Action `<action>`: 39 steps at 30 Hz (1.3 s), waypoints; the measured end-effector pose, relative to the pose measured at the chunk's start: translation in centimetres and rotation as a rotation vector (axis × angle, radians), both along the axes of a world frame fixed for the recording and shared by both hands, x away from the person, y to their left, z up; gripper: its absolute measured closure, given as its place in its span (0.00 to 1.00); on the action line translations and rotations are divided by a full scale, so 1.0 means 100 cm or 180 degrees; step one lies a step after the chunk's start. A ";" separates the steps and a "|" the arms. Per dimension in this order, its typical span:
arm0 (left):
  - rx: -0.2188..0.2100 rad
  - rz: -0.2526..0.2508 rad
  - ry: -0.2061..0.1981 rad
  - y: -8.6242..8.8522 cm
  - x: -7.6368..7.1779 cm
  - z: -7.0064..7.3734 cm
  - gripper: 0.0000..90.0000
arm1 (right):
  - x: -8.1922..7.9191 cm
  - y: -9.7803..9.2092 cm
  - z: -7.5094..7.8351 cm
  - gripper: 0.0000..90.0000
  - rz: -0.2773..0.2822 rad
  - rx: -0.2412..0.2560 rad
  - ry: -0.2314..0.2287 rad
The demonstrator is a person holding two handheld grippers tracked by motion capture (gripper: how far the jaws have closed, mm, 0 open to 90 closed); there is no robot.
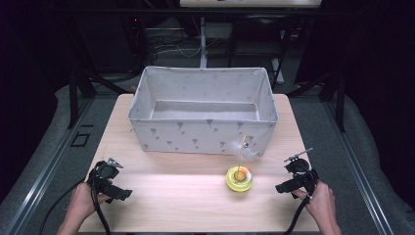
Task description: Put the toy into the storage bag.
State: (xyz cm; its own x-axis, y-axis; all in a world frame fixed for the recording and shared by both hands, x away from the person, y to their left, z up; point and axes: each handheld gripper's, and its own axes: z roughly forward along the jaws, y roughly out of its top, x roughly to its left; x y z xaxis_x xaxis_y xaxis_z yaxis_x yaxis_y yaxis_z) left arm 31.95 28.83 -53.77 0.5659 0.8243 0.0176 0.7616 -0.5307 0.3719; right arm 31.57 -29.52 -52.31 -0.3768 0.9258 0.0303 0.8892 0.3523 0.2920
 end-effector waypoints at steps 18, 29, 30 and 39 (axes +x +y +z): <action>0.0039 -0.0077 0.0032 -0.002 -0.001 -0.002 0.00 | -0.005 0.008 0.009 0.10 0.0101 -0.0035 0.0005; 0.0013 -0.0149 -0.0013 -0.003 0.000 -0.001 0.00 | -0.011 0.027 0.021 0.07 0.0284 0.0139 -0.0023; 0.0013 -0.0149 -0.0013 -0.003 0.000 -0.001 0.00 | -0.011 0.027 0.021 0.07 0.0284 0.0139 -0.0023; 0.0015 -0.0157 -0.0003 -0.004 0.001 -0.001 0.00 | -0.018 0.049 0.032 0.06 0.0543 0.0096 -0.0018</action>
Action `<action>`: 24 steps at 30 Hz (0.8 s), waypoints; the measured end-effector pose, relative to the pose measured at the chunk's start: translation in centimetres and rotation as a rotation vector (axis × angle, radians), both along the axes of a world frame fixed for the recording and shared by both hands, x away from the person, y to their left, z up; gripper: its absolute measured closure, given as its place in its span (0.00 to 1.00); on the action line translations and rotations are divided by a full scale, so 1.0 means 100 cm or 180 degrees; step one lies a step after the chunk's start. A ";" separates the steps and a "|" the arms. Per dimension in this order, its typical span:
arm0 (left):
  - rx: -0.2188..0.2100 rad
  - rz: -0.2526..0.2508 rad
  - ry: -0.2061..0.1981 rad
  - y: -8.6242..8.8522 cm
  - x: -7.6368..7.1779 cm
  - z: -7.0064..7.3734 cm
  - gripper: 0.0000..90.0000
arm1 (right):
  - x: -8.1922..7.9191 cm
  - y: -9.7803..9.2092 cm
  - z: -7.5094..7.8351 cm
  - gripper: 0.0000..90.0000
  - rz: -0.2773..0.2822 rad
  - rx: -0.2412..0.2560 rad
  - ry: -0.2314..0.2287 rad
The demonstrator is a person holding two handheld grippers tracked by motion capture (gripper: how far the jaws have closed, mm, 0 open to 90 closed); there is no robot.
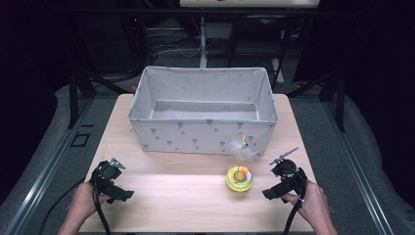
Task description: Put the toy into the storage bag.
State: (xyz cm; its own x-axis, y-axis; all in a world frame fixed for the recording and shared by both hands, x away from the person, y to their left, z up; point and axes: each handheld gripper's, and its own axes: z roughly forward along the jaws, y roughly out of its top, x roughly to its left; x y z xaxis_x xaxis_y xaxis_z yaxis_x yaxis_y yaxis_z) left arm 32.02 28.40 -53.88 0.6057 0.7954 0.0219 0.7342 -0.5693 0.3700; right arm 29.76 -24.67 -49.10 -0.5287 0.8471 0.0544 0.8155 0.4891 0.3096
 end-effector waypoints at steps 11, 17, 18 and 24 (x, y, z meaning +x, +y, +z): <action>-0.0002 -0.0019 0.0015 -0.002 0.000 0.000 0.00 | -0.005 0.025 0.016 0.03 0.0268 0.0101 -0.0005; -0.0003 0.0002 0.0028 0.000 0.000 -0.001 0.00 | -0.006 0.037 0.027 0.05 0.0359 0.0185 -0.0070; -0.0001 0.0009 0.0029 0.000 0.000 -0.001 0.00 | -0.005 0.041 0.034 0.06 0.0445 0.0169 -0.0060; -0.0004 0.0012 0.0027 0.000 -0.001 -0.001 0.00 | -0.004 0.054 0.046 0.09 0.0546 0.0236 -0.0157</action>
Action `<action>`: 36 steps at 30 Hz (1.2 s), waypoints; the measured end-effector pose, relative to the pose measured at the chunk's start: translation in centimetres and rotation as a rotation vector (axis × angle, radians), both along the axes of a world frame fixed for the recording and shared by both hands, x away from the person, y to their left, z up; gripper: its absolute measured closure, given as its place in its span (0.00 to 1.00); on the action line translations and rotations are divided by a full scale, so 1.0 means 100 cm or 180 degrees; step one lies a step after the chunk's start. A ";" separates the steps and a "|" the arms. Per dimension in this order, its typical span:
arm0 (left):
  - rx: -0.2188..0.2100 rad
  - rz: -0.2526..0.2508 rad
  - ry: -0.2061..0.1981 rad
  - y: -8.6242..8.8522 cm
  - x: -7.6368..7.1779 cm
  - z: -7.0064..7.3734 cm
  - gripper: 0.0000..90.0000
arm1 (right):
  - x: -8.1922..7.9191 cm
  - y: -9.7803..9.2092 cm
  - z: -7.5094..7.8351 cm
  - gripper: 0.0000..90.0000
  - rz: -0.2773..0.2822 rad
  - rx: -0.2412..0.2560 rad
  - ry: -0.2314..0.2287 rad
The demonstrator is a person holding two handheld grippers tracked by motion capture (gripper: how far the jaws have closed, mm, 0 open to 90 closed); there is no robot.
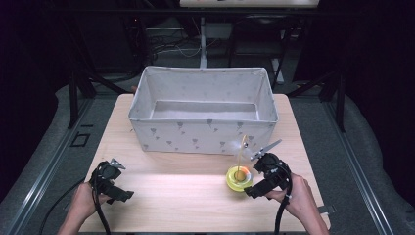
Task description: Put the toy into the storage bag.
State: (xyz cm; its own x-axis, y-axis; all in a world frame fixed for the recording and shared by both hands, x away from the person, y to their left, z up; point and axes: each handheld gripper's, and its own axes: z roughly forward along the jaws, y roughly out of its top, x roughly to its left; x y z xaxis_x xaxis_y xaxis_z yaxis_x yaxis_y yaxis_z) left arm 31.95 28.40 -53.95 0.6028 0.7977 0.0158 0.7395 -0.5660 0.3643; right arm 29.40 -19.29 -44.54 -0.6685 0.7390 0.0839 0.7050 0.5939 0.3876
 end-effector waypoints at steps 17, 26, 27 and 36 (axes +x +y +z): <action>0.0049 -0.0079 0.0086 -0.004 -0.002 0.000 0.00 | 0.036 0.034 0.027 0.12 0.0217 -0.0189 0.0186; 0.0045 -0.0084 0.0117 -0.004 -0.001 0.000 0.00 | 0.042 0.041 0.038 0.46 0.0215 -0.0137 0.0171; 0.0048 -0.0088 0.0118 -0.004 -0.001 0.000 0.00 | 0.043 0.041 0.039 0.51 0.0206 -0.0100 0.0173; 0.0063 -0.0101 0.0124 -0.004 -0.001 -0.001 0.00 | 0.048 0.046 0.046 0.73 0.0214 -0.0115 0.0145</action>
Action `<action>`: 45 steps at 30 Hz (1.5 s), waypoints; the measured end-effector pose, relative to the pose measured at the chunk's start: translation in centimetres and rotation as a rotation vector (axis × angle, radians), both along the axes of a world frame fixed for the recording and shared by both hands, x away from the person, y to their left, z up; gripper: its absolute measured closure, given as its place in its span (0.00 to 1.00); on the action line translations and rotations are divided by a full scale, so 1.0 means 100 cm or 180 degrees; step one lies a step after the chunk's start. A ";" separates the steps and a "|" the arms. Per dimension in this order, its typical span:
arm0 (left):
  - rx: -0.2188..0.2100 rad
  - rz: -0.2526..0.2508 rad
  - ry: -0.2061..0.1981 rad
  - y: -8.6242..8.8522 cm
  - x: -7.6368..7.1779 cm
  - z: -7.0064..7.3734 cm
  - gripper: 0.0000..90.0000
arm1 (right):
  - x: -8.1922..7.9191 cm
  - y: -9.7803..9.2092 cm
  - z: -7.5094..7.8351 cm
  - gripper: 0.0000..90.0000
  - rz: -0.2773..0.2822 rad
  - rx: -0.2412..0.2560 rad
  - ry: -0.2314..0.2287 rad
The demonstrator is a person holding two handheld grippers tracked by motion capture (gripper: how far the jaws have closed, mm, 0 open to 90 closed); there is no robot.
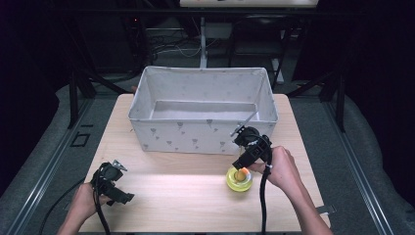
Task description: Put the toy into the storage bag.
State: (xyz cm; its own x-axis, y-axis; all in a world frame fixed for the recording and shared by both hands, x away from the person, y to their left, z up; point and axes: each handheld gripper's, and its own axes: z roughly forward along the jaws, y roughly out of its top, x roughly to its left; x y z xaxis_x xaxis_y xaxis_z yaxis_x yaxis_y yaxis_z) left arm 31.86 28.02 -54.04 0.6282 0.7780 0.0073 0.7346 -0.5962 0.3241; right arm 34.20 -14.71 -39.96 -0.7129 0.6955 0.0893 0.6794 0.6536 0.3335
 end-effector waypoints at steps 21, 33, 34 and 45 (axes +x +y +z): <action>0.0020 -0.0035 0.0047 -0.002 0.000 -0.002 0.00 | 0.003 0.007 0.005 0.98 0.0162 -0.0272 0.0052; -0.0039 0.0007 0.0008 0.000 0.001 -0.001 0.00 | 0.006 0.005 0.014 0.98 0.0298 -0.0318 0.0079; -0.0026 0.0002 -0.0002 0.000 0.001 0.000 0.00 | 0.006 0.006 0.018 0.98 0.0333 -0.0324 0.0070; -0.0011 -0.0026 0.0016 -0.001 0.001 -0.001 0.00 | 0.009 0.009 0.033 0.98 0.0430 -0.0408 0.0090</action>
